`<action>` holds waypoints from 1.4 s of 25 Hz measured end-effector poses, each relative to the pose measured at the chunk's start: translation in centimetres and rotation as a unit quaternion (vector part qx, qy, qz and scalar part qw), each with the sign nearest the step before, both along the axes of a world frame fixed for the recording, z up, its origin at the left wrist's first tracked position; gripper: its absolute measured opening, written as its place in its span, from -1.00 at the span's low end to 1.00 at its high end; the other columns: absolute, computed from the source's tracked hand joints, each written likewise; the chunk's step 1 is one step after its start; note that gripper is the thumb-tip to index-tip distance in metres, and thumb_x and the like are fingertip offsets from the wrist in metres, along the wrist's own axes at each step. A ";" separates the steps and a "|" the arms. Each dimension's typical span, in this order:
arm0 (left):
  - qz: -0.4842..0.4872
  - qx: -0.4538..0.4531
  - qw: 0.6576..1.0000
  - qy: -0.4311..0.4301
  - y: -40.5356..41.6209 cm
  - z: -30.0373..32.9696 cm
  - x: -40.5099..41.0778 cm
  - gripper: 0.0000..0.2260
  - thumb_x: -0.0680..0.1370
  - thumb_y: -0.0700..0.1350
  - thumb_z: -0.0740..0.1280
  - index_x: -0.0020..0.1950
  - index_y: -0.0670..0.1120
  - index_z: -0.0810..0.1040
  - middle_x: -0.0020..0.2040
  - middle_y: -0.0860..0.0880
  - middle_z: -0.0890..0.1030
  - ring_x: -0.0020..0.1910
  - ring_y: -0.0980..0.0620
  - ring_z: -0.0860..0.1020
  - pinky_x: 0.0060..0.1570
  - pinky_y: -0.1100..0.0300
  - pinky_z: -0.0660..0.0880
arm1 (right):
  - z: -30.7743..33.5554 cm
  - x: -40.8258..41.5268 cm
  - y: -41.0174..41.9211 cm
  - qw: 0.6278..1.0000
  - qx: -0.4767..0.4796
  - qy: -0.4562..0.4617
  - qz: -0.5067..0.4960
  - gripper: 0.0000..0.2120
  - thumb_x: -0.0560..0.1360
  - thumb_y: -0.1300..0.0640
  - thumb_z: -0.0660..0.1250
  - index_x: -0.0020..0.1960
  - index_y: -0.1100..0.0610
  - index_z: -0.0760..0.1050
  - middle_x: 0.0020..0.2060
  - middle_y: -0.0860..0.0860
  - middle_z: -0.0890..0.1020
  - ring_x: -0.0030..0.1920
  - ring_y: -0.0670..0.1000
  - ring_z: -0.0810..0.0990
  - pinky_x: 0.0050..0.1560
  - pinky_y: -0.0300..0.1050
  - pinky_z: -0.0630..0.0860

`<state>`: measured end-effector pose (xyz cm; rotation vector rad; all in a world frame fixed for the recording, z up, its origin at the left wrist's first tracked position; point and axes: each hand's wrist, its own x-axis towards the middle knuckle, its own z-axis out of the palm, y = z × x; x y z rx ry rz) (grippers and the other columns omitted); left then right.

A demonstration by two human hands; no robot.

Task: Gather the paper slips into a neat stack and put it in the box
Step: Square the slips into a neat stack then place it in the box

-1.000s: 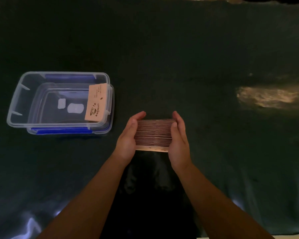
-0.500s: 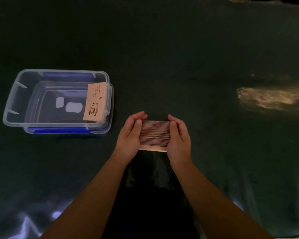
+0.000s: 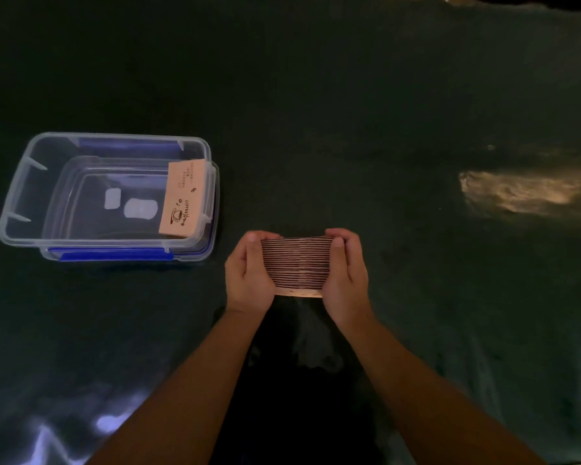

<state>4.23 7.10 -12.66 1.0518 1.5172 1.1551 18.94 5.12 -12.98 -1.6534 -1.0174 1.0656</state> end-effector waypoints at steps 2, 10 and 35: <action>0.009 -0.006 1.000 -0.007 0.0 0.0 0.0 -0.54 0.75 0.01 0.03 0.08 -0.20 0.67 -0.01 -0.17 0.71 0.04 -0.11 0.68 0.09 0.00 0.61 | -0.1 1.5 -0.4 0.995 -0.006 -0.002 0.098 -0.60 0.60 -0.21 0.30 0.40 -0.21 0.38 0.09 -0.41 0.61 0.10 -0.24 0.64 0.05 -0.39 0.54; 0.011 -0.020 1.000 -0.017 0.1 0.4 0.3 -0.45 0.78 0.00 -0.06 0.06 -0.23 0.67 -0.06 -0.09 0.70 -0.02 0.14 0.66 -0.02 0.42 0.52 | 0.4 4.5 0.8 0.951 -0.014 -0.134 0.278 -0.10 0.19 -0.13 0.74 0.40 -0.31 0.34 0.29 -0.29 0.51 0.31 -0.23 0.55 0.22 -0.39 0.54; -0.081 -0.117 0.952 -0.269 2.8 13.3 -11.1 -0.45 0.39 -0.03 0.50 0.37 -0.01 0.53 0.20 -0.13 0.73 0.25 -0.19 0.68 0.16 -0.12 0.63 | 14.6 -9.2 3.7 0.970 -0.083 0.176 0.144 -0.30 0.18 -0.20 0.64 0.27 -0.08 0.54 0.07 -0.05 0.79 0.01 -0.11 0.81 -0.14 -0.22 0.71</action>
